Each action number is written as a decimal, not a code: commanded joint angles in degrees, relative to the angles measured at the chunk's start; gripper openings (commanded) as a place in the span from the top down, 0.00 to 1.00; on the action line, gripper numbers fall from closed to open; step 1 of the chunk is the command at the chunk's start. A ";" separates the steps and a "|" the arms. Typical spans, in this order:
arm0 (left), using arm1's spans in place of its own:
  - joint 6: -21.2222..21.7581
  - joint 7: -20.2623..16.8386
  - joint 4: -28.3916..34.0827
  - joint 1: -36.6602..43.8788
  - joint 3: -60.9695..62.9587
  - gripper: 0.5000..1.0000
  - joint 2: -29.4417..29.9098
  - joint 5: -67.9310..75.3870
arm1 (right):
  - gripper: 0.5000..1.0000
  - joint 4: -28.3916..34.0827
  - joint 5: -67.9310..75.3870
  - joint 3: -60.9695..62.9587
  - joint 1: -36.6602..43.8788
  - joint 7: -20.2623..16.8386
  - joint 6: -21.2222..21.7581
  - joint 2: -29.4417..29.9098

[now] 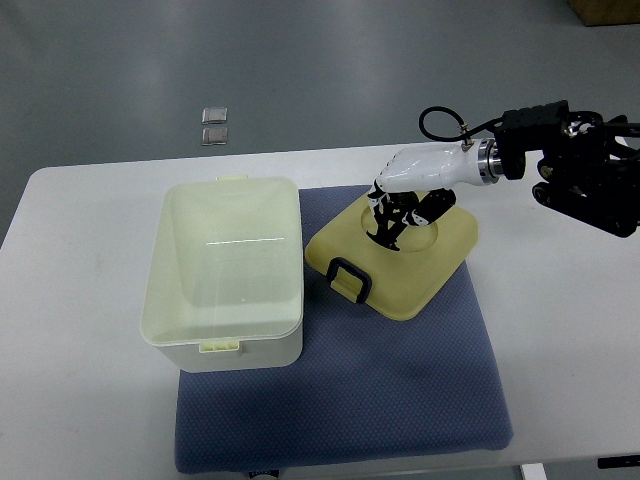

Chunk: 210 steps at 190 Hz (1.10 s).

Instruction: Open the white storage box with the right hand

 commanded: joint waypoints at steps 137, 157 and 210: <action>0.00 -0.01 0.00 0.00 0.00 0.00 0.00 0.00 | 0.36 0.61 1.93 -0.02 -1.29 0.00 0.84 0.69; 0.00 -0.01 0.00 0.00 0.00 0.00 0.00 0.00 | 0.30 0.61 2.72 0.16 -1.29 0.00 1.90 0.69; 0.00 -0.01 0.00 0.00 0.00 0.00 0.00 0.00 | 0.21 0.52 13.36 2.62 -0.58 0.00 4.01 -0.10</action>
